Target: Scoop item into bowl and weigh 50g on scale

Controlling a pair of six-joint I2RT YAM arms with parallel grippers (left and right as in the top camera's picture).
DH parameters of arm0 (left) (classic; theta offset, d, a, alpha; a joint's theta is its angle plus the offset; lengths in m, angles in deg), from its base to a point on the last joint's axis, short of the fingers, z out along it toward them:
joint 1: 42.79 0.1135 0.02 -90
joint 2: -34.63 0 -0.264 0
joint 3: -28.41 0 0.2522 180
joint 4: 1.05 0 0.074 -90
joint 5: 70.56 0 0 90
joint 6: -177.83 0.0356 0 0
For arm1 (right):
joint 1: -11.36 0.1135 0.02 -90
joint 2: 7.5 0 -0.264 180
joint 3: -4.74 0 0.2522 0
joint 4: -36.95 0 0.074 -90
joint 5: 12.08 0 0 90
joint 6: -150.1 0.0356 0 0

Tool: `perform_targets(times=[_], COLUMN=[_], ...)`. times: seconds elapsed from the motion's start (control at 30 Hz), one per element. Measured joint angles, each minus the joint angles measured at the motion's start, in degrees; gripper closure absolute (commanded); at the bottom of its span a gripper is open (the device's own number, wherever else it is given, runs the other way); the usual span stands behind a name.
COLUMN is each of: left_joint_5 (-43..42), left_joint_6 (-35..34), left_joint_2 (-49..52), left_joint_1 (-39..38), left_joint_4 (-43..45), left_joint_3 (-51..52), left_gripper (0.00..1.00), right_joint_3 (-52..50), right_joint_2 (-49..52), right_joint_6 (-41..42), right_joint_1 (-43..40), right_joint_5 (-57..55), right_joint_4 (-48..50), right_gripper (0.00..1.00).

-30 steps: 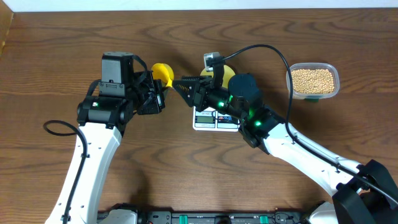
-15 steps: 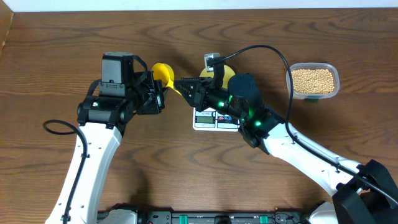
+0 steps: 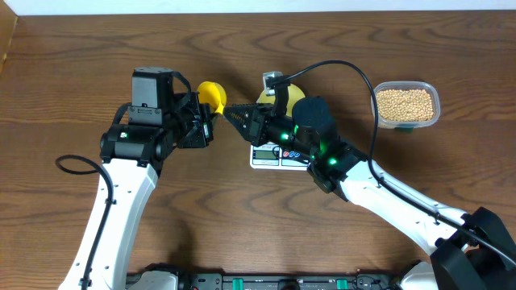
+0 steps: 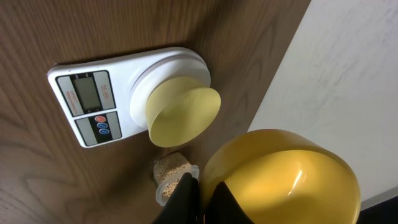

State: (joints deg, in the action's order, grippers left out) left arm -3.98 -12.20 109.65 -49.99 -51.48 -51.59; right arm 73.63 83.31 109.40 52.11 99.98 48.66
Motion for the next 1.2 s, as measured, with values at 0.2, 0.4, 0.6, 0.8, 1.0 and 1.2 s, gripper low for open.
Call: perform_targets(times=[0.2, 0.4, 0.6, 0.8, 1.0, 1.2], left_joint_5=[0.0, 0.0, 1.5, 5.4, 13.3, 22.2], left_joint_6=[0.0, 0.0, 0.8, 1.2, 10.2, 25.5], left_joint_2=[0.0, 0.0, 0.0, 0.0, 0.0, 0.0], left_joint_1=[0.0, 0.0, 0.0, 0.0, 0.0, 0.0], left_joint_4=[0.0, 0.0, -0.7, -0.6, -0.6, 3.4], left_joint_3=[0.0, 0.0, 0.0, 0.0, 0.0, 0.0], left_gripper=[0.92, 0.91, 0.57, 0.56, 0.57, 0.56], right_joint_3=[0.0, 0.0, 0.0, 0.1, 0.3, 4.6], right_joint_2=[0.0, 0.0, 0.0, 0.0, 0.0, 0.5], right_joint_6=[1.1, 1.9, 1.9, -1.9, -5.6, -11.6], right_joint_1=[0.0, 0.0, -0.1, -1.3, -6.3, -12.5], right_joint_5=[0.0, 0.0, -0.1, -0.2, 0.0, 0.9], right_joint_4=[0.0, 0.0, -2.2, -7.2, -14.2, -28.7], right_gripper=[0.99, 0.99, 0.99, 0.99, 0.99, 0.99])
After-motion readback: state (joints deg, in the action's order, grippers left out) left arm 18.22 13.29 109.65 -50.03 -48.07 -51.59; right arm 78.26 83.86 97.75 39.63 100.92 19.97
